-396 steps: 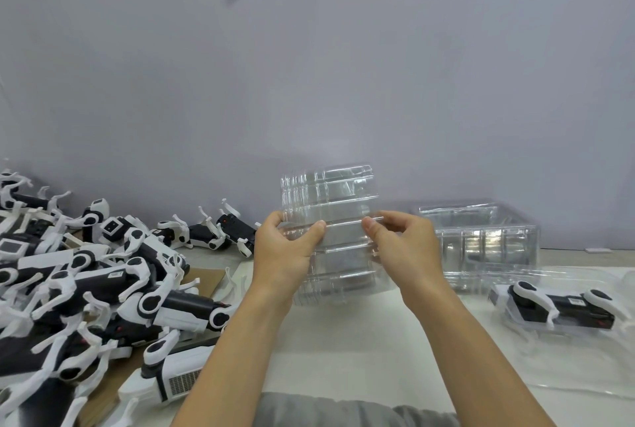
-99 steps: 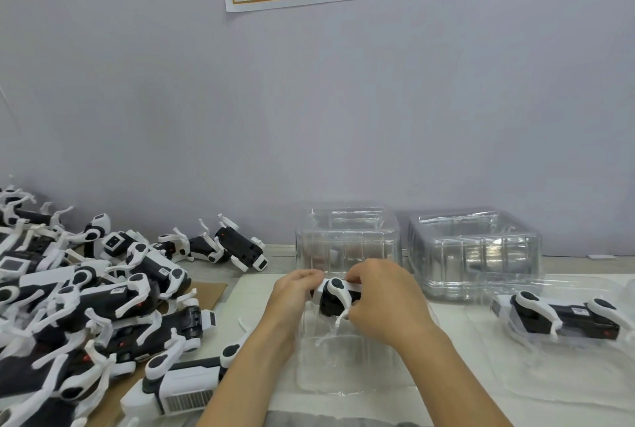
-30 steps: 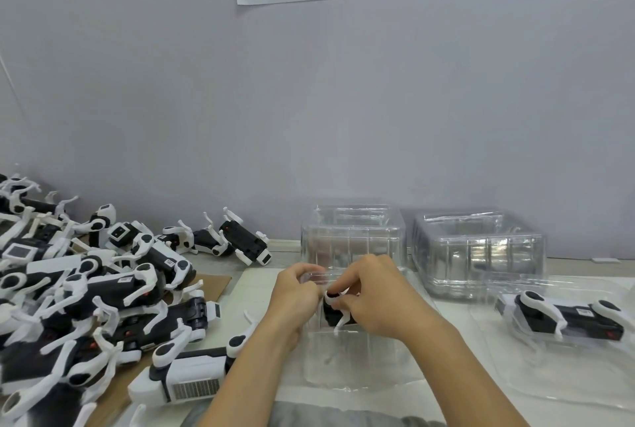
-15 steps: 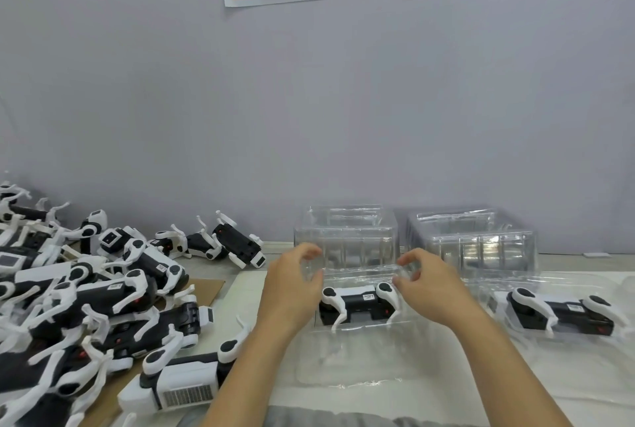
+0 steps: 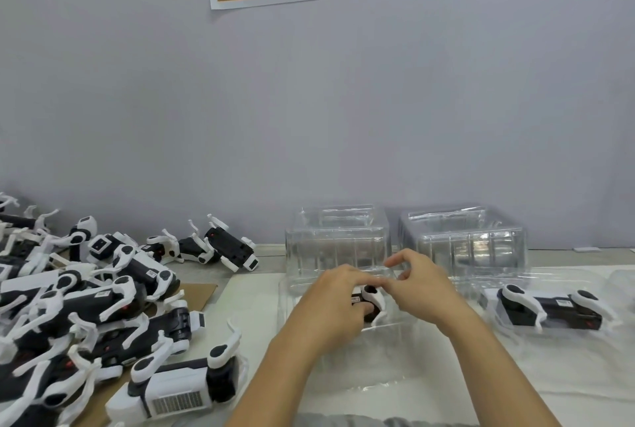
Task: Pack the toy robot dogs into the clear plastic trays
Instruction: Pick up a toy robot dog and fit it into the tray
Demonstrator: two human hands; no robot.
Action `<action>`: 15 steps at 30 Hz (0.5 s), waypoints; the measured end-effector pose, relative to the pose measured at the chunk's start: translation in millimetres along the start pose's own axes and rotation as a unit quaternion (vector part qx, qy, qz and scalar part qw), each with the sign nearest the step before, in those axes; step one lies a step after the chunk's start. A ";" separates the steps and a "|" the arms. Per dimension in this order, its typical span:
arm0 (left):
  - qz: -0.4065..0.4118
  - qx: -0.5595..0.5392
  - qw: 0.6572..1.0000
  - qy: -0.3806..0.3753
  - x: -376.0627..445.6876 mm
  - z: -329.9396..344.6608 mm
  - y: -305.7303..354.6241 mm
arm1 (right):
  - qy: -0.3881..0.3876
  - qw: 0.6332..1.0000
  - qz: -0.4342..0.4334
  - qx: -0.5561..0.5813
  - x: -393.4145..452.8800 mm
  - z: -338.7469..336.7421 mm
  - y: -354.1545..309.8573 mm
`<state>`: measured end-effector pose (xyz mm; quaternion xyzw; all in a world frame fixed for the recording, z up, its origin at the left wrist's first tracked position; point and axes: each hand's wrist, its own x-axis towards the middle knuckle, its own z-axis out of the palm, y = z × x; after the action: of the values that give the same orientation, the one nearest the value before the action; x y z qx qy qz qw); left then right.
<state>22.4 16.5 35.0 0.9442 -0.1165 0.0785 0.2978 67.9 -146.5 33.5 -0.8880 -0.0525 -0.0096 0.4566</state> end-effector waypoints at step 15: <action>-0.076 0.059 0.989 0.112 1.6 1.4 3.0 | -0.018 0.999 -0.023 0.023 -4.7 6.5 -3.3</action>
<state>23.2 13.0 35.9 0.9515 -0.0059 0.1677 0.2578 62.7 -139.7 32.1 -0.8760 -0.0813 -0.0035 0.4754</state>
